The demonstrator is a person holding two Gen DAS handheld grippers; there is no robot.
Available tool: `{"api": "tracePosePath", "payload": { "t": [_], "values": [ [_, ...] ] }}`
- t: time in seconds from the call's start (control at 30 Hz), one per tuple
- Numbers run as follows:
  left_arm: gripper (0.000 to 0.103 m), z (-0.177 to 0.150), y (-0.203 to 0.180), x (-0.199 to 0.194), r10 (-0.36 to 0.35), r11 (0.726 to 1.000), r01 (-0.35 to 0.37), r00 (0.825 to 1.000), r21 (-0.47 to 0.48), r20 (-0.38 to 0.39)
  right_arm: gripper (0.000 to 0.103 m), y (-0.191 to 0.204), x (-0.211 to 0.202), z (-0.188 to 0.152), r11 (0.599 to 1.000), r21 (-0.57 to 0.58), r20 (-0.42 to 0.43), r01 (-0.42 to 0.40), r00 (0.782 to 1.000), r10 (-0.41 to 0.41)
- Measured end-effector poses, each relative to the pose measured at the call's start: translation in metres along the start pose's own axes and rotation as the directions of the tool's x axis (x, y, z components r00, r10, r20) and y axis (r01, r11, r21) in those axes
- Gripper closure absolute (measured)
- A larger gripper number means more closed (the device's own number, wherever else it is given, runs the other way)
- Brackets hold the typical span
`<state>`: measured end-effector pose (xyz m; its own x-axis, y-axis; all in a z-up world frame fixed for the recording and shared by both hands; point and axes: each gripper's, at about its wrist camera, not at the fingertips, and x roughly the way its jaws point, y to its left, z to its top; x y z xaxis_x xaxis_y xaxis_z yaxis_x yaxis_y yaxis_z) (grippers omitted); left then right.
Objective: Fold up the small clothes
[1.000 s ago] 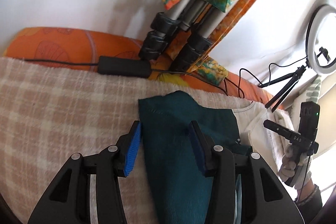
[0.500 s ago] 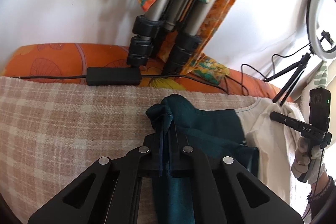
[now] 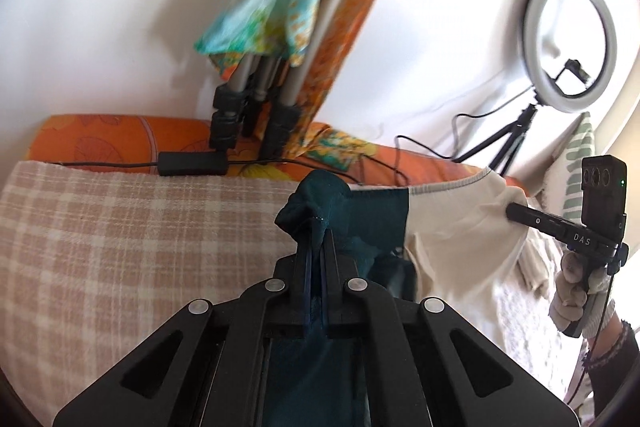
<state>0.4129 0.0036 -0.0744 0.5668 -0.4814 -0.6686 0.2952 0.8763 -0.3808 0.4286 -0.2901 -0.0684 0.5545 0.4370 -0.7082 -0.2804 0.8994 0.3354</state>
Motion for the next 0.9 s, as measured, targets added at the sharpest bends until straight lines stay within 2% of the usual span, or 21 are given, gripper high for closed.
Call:
{"api": "tracePosePath", "payload": {
  "t": [0.2,0.4,0.73,0.9],
  "values": [
    [0.101,-0.016,-0.025,-0.040,-0.002,0.999,0.001,1.000,0.039,0.026,0.103,0.031,-0.044,-0.018,0.998,-0.057,0.016,-0.010,1.000,0.011],
    [0.101,-0.048,-0.044,-0.077,-0.001,0.998,-0.002,0.999,0.064,0.046,0.103,0.064,-0.083,-0.051,0.994,-0.111,0.014,-0.011,1.000,0.013],
    [0.101,-0.128,-0.062,-0.128,0.013,0.994,-0.019,0.998,0.110,0.055,0.103,0.103,-0.132,-0.144,0.987,-0.163,0.011,-0.017,1.000,0.019],
    [0.101,-0.171,-0.059,-0.143,0.025,0.995,-0.030,0.998,0.097,0.049,0.103,0.123,-0.142,-0.195,0.972,-0.233,-0.005,0.019,1.000,-0.021]
  ]
}}
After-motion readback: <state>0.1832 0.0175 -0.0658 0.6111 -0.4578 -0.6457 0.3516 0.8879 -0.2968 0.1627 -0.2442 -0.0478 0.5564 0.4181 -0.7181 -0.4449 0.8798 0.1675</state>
